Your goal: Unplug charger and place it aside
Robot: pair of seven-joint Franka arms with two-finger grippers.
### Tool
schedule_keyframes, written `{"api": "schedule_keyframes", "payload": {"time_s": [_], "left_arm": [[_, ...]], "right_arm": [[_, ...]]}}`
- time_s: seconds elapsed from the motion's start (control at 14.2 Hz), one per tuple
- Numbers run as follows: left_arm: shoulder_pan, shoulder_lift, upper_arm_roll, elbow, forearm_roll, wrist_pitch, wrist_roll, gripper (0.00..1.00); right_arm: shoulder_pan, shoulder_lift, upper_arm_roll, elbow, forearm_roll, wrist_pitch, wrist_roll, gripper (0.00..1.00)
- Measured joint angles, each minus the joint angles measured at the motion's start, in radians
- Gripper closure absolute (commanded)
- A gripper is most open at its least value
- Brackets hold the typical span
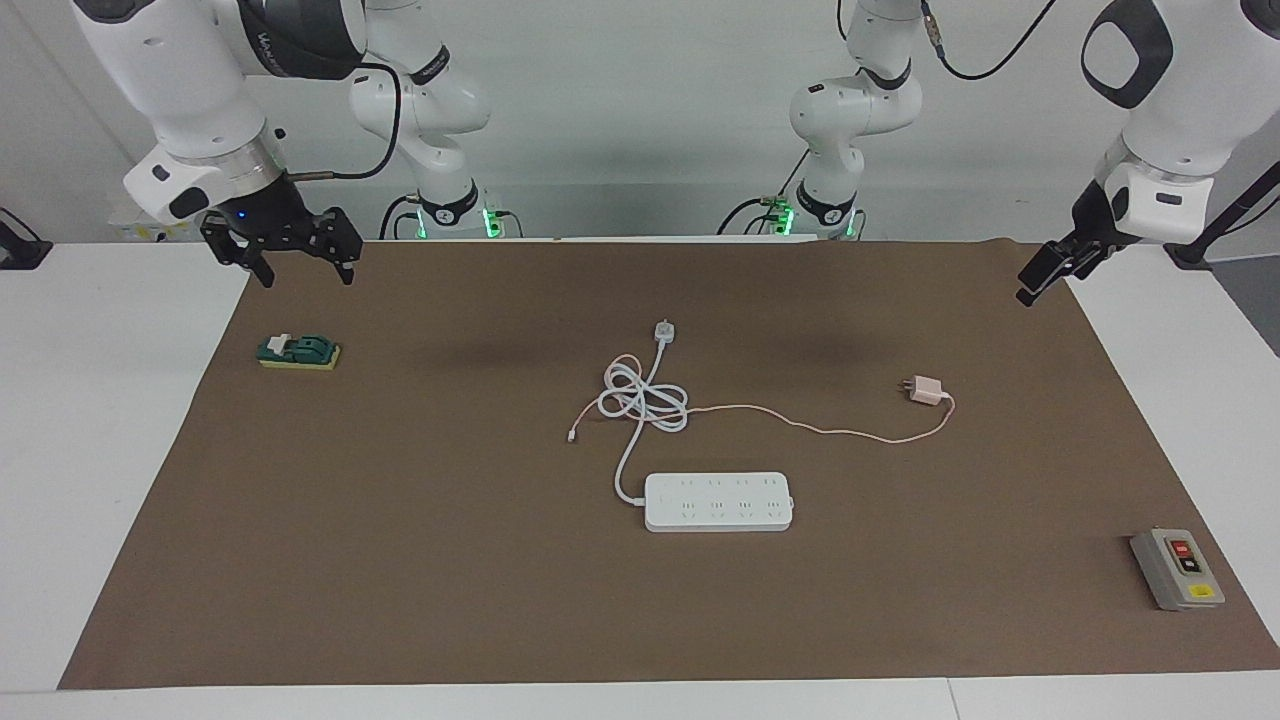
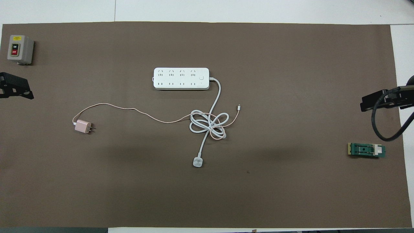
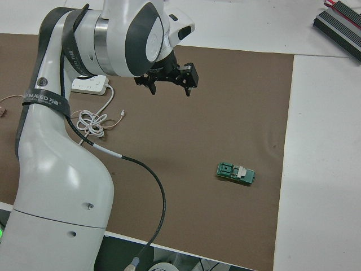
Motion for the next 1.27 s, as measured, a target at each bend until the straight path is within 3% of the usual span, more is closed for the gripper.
{"api": "schedule_keyframes", "payload": {"time_s": [0.42, 0.85, 1.27], "left_arm": [[-0.045, -0.022, 0.004, -0.137, 0.0, 0.063, 0.05, 0.0], [-0.057, -0.023, 0.004, -0.14, -0.013, 0.092, 0.144, 0.0], [-0.057, -0.03, 0.004, -0.108, -0.044, 0.037, 0.183, 0.0]], "right_arm": [[-0.002, 0.0, 0.001, 0.001, 0.0, -0.002, 0.001, 0.0], [-0.002, 0.0, 0.005, 0.004, 0.0, -0.002, 0.011, 0.0], [-0.002, 0.0, 0.007, 0.004, 0.0, -0.002, 0.011, 0.0]]}}
